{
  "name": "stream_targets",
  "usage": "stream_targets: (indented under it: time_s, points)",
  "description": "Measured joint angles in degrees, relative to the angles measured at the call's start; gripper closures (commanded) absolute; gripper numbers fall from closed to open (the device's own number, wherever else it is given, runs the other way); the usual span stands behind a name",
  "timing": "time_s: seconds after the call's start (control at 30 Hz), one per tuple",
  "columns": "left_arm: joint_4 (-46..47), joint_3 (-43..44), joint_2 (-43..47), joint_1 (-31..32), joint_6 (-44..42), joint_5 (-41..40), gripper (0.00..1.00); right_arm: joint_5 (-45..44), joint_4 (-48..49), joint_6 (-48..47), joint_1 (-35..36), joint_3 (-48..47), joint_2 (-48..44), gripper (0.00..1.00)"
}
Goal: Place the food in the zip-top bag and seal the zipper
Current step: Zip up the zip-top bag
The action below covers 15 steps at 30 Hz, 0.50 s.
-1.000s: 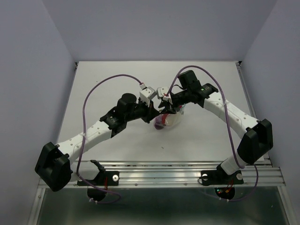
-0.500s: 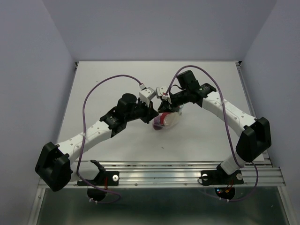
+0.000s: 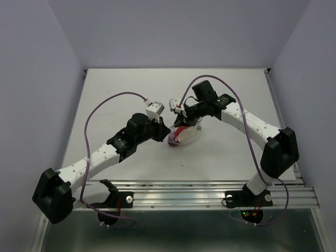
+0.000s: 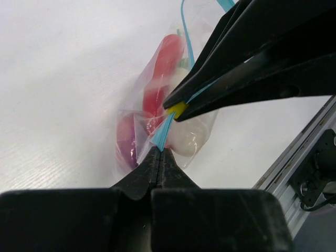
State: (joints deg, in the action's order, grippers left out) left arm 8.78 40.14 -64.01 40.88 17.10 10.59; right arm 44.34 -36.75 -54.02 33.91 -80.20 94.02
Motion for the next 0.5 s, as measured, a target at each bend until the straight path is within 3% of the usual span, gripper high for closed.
stream_targets:
  time_s: [0.5]
  points:
    - [-3.78,-2.03,3.96,0.35,7.98,-9.7,1.0,-10.19,-0.07,-0.66,-2.71,0.0,0.0,0.99]
